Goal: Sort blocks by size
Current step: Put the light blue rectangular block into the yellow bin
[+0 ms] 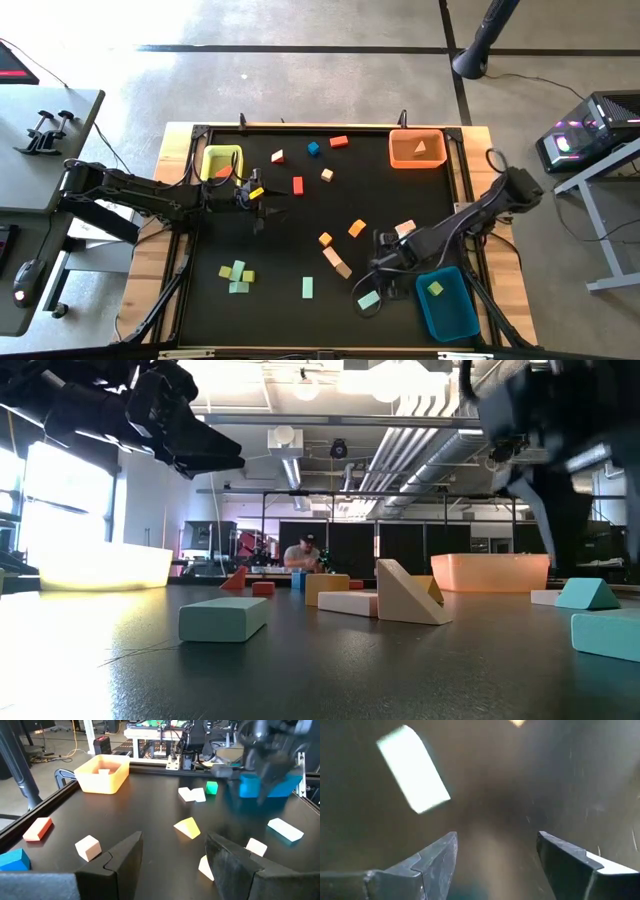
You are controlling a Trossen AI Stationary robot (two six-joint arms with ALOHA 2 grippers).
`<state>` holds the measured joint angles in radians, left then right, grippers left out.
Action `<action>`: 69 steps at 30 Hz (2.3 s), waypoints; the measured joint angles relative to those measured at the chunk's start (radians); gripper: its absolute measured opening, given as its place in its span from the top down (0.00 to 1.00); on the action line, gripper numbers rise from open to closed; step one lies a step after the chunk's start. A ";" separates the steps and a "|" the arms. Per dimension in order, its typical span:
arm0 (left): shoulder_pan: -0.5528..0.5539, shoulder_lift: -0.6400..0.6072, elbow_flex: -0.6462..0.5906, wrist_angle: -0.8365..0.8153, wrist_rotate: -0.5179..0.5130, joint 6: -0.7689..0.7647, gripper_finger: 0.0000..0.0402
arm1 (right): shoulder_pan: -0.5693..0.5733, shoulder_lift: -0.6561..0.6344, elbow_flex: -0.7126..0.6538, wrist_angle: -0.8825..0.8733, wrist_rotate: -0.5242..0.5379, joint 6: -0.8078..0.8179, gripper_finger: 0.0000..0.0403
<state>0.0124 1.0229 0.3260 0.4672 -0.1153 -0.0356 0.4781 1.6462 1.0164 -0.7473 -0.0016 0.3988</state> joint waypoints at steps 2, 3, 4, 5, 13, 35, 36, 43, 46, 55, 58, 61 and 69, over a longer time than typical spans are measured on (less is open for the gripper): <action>0.000 0.000 0.000 0.000 0.000 -0.005 0.50 | -0.009 0.009 0.000 -0.124 0.054 0.004 0.34; 0.000 0.000 0.000 0.000 0.000 -0.005 0.50 | -0.017 0.008 0.000 -0.191 0.089 0.005 0.35; 0.000 0.000 0.000 0.001 0.000 -0.005 0.50 | -0.029 0.003 0.000 -0.258 0.127 0.002 0.35; 0.000 0.000 0.000 0.001 0.000 -0.005 0.50 | -0.041 -0.002 0.000 -0.321 0.155 -0.003 0.36; 0.000 0.000 0.000 0.015 0.000 0.003 0.50 | -0.196 -0.116 -0.029 -0.522 0.216 -0.106 0.39; 0.000 0.000 0.001 0.018 0.000 -0.013 0.50 | -0.306 -0.119 -0.214 -0.367 0.181 -0.303 0.39; 0.000 0.000 0.001 0.018 0.000 -0.013 0.50 | -0.306 -0.119 -0.214 -0.352 0.176 -0.316 0.39; 0.000 0.000 0.001 0.019 0.001 -0.023 0.50 | -0.305 -0.119 -0.199 -0.401 0.177 -0.257 0.39; 0.000 0.000 0.001 0.019 0.001 -0.022 0.50 | -0.302 -0.119 -0.146 -0.543 0.191 -0.133 0.39; 0.000 0.000 0.001 0.049 0.001 -0.016 0.50 | -0.159 -0.119 0.091 -0.568 0.280 0.210 0.39; 0.000 0.000 0.001 0.064 0.004 -0.024 0.50 | -0.075 -0.119 0.111 -0.398 0.382 0.194 0.39; 0.000 0.000 0.001 0.070 0.019 -0.032 0.50 | -0.010 -0.119 0.101 -0.261 0.450 0.179 0.39; 0.000 0.000 0.001 0.123 0.033 -0.031 0.50 | 0.081 -0.118 0.007 0.249 0.394 0.131 0.39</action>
<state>0.0125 1.0225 0.3271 0.5899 -0.0822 -0.0671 0.5595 1.5279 1.0230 -0.4984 0.3925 0.5300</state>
